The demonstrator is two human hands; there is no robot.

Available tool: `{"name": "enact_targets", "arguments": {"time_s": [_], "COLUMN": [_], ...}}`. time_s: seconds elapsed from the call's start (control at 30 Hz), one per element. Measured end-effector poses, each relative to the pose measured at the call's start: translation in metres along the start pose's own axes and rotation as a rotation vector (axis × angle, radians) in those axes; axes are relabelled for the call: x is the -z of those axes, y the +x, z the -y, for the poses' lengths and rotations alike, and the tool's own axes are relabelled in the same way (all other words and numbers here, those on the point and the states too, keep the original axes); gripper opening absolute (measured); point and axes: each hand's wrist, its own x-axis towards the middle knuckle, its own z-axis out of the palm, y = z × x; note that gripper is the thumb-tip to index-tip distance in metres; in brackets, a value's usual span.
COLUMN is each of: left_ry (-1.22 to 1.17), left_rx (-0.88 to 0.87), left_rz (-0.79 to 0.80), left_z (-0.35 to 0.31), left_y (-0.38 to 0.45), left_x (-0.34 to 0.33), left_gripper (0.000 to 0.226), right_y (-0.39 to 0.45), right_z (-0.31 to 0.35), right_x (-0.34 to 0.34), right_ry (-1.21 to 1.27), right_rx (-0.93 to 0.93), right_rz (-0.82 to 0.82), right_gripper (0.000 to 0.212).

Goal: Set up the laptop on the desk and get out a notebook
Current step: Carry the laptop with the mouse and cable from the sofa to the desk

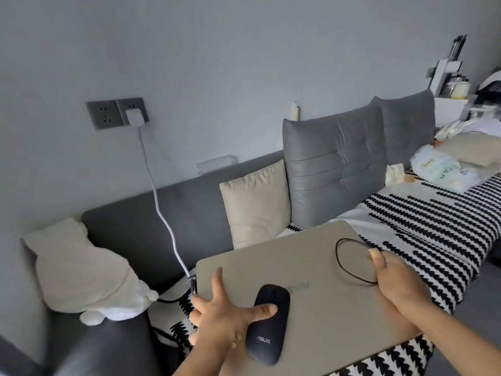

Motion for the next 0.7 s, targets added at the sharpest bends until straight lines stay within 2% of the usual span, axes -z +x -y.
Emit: {"name": "enact_targets", "arguments": {"time_s": [0.4, 0.7], "left_ry": [-0.040, -0.064], "left_rx": [-0.105, -0.078], "left_rz": [-0.085, -0.192], "left_z": [0.033, 0.079], "left_y": [-0.134, -0.205], "left_x": [0.125, 0.189], "left_gripper": [0.136, 0.132], "right_y": [-0.130, -0.209], "right_z": [0.078, 0.112], "right_x": [0.088, 0.101], "right_ry": [-0.006, -0.027], "right_rx": [0.037, 0.116], "right_rz": [-0.042, -0.030], "right_gripper": [0.054, 0.053]}}
